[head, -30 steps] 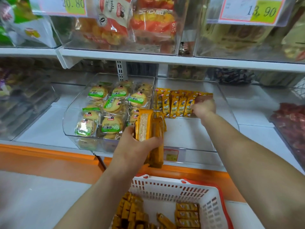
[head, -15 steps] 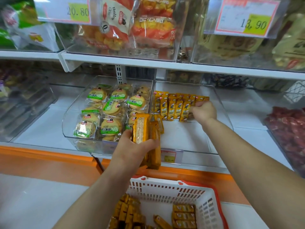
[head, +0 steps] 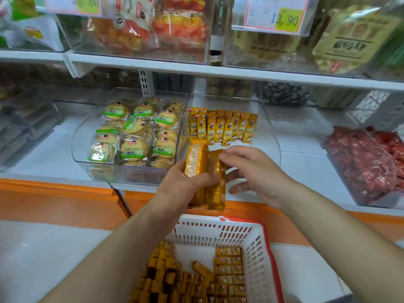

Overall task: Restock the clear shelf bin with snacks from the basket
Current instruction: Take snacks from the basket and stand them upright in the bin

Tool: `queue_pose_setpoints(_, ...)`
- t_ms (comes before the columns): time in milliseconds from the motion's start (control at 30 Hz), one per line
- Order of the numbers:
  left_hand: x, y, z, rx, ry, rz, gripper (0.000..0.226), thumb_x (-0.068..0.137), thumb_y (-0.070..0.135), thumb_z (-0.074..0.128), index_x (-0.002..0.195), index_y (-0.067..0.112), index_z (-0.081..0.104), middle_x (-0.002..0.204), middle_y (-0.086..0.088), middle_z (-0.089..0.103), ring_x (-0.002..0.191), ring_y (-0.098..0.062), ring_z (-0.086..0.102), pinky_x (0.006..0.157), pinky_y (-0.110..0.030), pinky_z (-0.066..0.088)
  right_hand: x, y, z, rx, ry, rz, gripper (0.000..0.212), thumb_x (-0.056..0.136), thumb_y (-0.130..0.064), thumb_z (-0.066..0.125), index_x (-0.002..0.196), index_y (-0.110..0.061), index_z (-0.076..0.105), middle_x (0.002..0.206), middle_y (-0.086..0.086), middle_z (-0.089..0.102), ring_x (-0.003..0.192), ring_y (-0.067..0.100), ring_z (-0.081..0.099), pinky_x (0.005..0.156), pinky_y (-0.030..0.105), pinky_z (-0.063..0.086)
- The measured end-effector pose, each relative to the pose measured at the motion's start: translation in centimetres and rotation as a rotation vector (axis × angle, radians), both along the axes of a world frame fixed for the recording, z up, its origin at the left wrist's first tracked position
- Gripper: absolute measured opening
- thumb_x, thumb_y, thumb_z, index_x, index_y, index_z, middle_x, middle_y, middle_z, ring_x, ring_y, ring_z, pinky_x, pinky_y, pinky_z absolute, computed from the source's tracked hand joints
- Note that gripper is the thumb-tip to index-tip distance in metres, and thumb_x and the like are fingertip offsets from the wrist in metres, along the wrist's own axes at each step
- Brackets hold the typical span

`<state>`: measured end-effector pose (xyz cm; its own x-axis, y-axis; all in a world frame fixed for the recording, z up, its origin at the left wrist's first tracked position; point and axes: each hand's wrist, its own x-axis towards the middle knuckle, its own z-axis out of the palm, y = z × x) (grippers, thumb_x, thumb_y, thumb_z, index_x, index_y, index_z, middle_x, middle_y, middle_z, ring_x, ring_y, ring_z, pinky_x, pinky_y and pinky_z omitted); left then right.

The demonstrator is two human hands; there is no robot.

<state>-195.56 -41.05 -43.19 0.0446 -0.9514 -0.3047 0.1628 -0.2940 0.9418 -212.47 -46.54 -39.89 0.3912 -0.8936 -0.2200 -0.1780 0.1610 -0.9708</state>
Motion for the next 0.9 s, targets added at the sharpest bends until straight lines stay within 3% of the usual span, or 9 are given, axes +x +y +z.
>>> queue_pose_setpoints(133, -0.3, 0.3, 0.2, -0.018, 0.071, -0.003, 0.021, 0.082, 0.010, 0.079, 0.098, 0.024, 0.076, 0.098, -0.011, 0.080, 0.088, -0.033, 0.078, 0.069, -0.042, 0.065, -1.0, 0.2, -0.4, 0.004, -0.083, 0.049, 0.026, 0.085, -0.032, 0.077, 0.108, -0.023, 0.070, 0.093, 0.003, 0.074, 0.075, 0.021, 0.072, 0.054, 0.031, 0.055)
queue_pose_setpoints(267, -0.6, 0.5, 0.3, -0.035, 0.190, -0.007, 0.022, 0.067, 0.015, 0.081, 0.081, 0.033, 0.081, 0.096, -0.011, 0.080, 0.084, -0.028, 0.079, 0.068, -0.042, 0.065, -1.2, 0.1, -0.6, 0.042, -0.197, 0.034, 0.021, 0.094, -0.014, 0.064, 0.115, -0.013, 0.067, 0.097, 0.012, 0.075, 0.076, 0.025, 0.072, 0.058, 0.032, 0.056)
queue_pose_setpoints(400, 0.0, 0.2, -0.2, -0.007, 0.228, -0.001, 0.040, 0.060, 0.022, 0.083, 0.099, 0.020, 0.076, 0.101, -0.011, 0.080, 0.090, -0.030, 0.079, 0.067, -0.041, 0.064, -1.5, 0.0, -0.9, 0.118, -0.392, 0.038, 0.029, 0.095, 0.003, 0.052, 0.115, -0.013, 0.065, 0.093, 0.011, 0.071, 0.079, 0.026, 0.070, 0.064, 0.037, 0.058)
queue_pose_setpoints(533, 0.1, 0.1, -0.3, 0.042, 0.200, -0.012, 0.062, 0.060, 0.023, 0.083, 0.118, 0.014, 0.064, 0.096, -0.012, 0.080, 0.078, -0.027, 0.078, 0.061, -0.037, 0.061, -1.3, 0.0, -1.3, 0.055, -0.413, 0.063, 0.034, 0.094, 0.011, 0.049, 0.110, -0.014, 0.065, 0.096, 0.007, 0.066, 0.083, 0.021, 0.069, 0.067, 0.037, 0.058)
queue_pose_setpoints(600, 0.1, 0.1, -0.4, 0.040, 0.191, -0.012, 0.060, 0.061, 0.022, 0.083, 0.118, 0.013, 0.064, 0.094, -0.012, 0.080, 0.075, -0.024, 0.078, 0.058, -0.033, 0.059, -1.3, -0.2, -1.2, 0.032, -0.393, 0.041, 0.036, 0.092, 0.013, 0.051, 0.107, -0.016, 0.067, 0.104, 0.007, 0.067, 0.090, 0.021, 0.069, 0.072, 0.037, 0.058)
queue_pose_setpoints(667, 0.0, 0.0, -0.5, 0.011, 0.153, -0.024, 0.046, 0.070, 0.017, 0.083, 0.113, 0.016, 0.066, 0.093, -0.010, 0.080, 0.075, -0.022, 0.077, 0.058, -0.031, 0.059, -1.4, -0.5, -1.2, -0.014, -0.257, -0.005, 0.031, 0.093, 0.005, 0.055, 0.102, -0.020, 0.071, 0.110, 0.005, 0.070, 0.096, 0.023, 0.071, 0.071, 0.036, 0.058)
queue_pose_setpoints(733, -0.1, 0.1, -0.7, -0.018, 0.082, -0.018, 0.038, 0.079, 0.013, 0.082, 0.114, 0.019, 0.066, 0.096, -0.007, 0.080, 0.081, -0.023, 0.078, 0.063, -0.032, 0.060, -1.5, -0.7, -1.1, -0.038, -0.101, -0.044, 0.010, 0.094, -0.020, 0.064, 0.099, -0.026, 0.071, 0.108, 0.004, 0.072, 0.091, 0.025, 0.074, 0.061, 0.033, 0.056)
queue_pose_setpoints(800, -0.2, 0.1, -0.8, -0.047, 0.018, -0.018, 0.040, 0.081, 0.012, 0.083, 0.116, 0.020, 0.066, 0.100, -0.007, 0.080, 0.089, -0.026, 0.078, 0.071, -0.034, 0.063, -1.5, -0.6, -1.2, -0.030, -0.025, -0.054, 0.025, 0.083, -0.045, 0.075, 0.098, -0.026, 0.070, 0.099, 0.004, 0.074, 0.080, 0.027, 0.075, 0.056, 0.032, 0.055)
queue_pose_setpoints(900, -0.5, 0.3, -0.7, -0.063, 0.039, -0.037, 0.046, 0.080, 0.009, 0.084, 0.121, 0.015, 0.065, 0.106, -0.013, 0.078, 0.096, -0.033, 0.077, 0.078, -0.037, 0.064, -1.1, -0.5, -1.2, -0.086, 0.029, -0.094, 0.039, 0.074, -0.042, 0.083, 0.101, -0.019, 0.065, 0.084, 0.004, 0.076, 0.070, 0.024, 0.075, 0.055, 0.031, 0.056)
